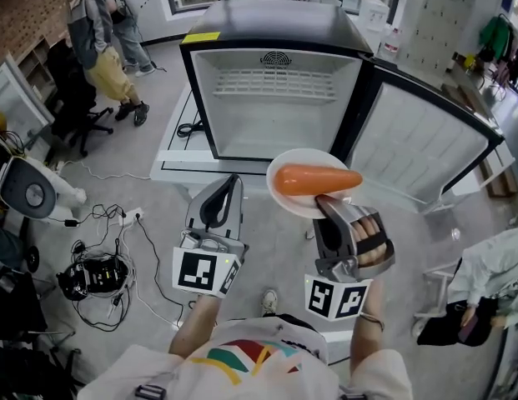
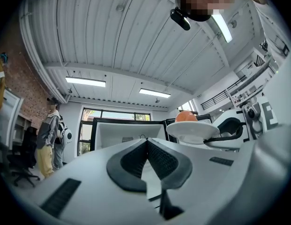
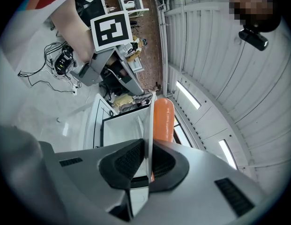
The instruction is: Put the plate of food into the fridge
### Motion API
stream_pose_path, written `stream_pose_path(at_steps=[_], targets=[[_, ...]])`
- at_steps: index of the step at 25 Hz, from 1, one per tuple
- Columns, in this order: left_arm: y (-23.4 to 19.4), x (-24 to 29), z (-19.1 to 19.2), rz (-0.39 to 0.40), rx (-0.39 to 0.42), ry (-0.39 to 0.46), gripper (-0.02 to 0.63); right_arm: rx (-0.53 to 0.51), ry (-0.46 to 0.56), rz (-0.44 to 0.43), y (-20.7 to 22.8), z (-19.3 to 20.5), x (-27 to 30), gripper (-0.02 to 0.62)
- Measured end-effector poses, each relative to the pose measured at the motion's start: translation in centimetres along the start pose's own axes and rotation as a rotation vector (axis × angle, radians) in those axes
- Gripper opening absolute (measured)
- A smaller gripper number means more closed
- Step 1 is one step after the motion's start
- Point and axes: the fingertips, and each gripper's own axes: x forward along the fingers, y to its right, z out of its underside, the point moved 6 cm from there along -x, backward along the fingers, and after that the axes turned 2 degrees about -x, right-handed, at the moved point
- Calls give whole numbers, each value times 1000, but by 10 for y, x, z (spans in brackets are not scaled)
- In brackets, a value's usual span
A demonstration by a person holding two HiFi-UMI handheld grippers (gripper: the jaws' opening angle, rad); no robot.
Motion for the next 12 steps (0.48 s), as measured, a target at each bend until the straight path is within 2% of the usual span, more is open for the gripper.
stream_pose_path(at_steps=[12], targets=[[-11,38,10,-34,-5,-2,6,-7,22,-35,6,22,40,23]])
